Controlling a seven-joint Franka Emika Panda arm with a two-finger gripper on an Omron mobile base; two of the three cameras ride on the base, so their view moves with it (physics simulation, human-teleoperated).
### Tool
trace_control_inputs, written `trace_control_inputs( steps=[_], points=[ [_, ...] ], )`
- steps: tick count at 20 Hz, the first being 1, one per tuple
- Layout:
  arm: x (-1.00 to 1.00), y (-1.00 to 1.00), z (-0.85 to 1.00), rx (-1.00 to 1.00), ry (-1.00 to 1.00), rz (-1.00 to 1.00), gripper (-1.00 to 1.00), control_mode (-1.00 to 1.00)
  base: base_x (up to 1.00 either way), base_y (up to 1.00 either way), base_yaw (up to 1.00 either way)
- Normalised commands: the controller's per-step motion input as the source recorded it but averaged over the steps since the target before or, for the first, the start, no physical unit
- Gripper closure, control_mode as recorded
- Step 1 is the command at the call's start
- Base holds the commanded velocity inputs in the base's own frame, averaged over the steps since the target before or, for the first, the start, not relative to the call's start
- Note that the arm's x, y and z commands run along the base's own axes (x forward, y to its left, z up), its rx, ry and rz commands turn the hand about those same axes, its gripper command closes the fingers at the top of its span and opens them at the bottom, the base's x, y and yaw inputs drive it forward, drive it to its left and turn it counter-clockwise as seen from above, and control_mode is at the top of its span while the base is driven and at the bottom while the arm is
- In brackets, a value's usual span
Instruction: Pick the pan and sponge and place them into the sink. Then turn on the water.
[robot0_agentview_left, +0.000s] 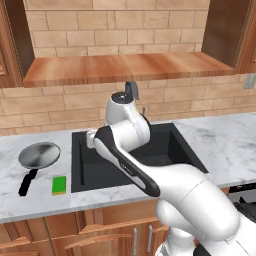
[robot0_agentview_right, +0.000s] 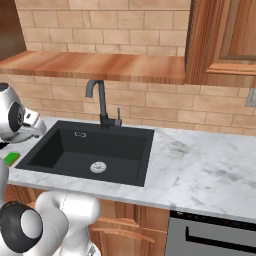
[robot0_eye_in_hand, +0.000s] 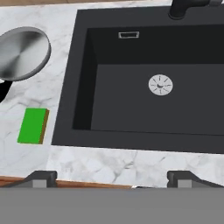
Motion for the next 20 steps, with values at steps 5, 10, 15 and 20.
trace_control_inputs(
  steps=[5,10,15,20],
  points=[
    [0.00,0.42,-0.17,0.01,0.00,-0.01,-1.00,-1.00,0.00,0.00,0.00],
    [0.01,0.41,-0.19,0.00,0.00,-0.03,-1.00,-1.00,0.00,0.00,0.00],
    [0.03,0.39,-0.17,0.00,0.00,-0.03,-1.00,-1.00,0.00,0.00,0.00],
    [0.10,0.38,-0.15,0.00,0.00,-0.03,-1.00,-1.00,0.00,0.00,0.00]
  ],
)
